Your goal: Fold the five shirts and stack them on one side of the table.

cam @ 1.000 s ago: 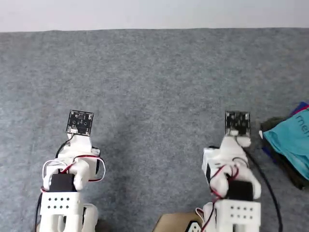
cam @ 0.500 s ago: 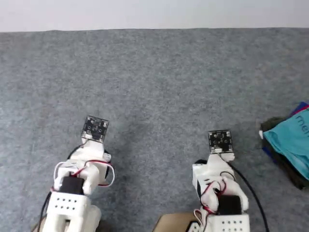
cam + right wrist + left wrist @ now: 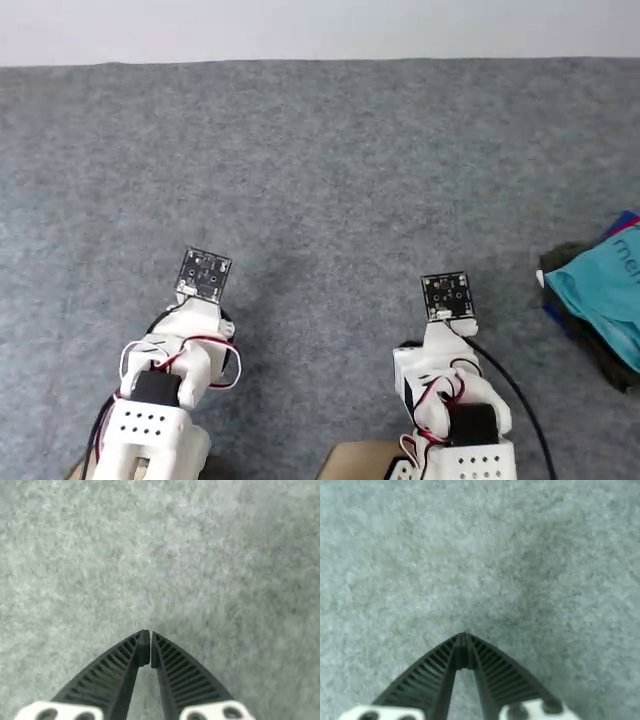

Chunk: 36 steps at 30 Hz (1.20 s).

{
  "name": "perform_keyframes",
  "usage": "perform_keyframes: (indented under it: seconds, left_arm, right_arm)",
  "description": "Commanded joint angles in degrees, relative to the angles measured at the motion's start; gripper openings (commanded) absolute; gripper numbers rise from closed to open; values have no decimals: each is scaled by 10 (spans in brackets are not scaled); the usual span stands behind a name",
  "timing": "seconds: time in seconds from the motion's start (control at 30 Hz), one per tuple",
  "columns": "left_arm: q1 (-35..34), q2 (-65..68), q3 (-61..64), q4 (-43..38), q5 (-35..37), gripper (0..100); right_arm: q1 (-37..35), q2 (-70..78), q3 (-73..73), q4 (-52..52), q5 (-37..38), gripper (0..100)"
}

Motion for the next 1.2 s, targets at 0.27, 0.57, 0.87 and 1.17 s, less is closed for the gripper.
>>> perform_keyframes:
  seconds: [0.27, 0.57, 0.87, 1.17]
  left_arm:
    - [-47, -8, -3, -8, -43, 7]
    - [-109, -8, -4, -11, 67, 7]
    - [-108, -8, -4, -11, 69, 7]
    - [-108, -8, -4, -11, 69, 7]
  right_arm:
    - [8, -6, 8, 22, 4, 9]
    - [10, -6, 8, 22, 4, 9]
    - [10, -6, 8, 22, 4, 9]
    - [10, -6, 8, 22, 4, 9]
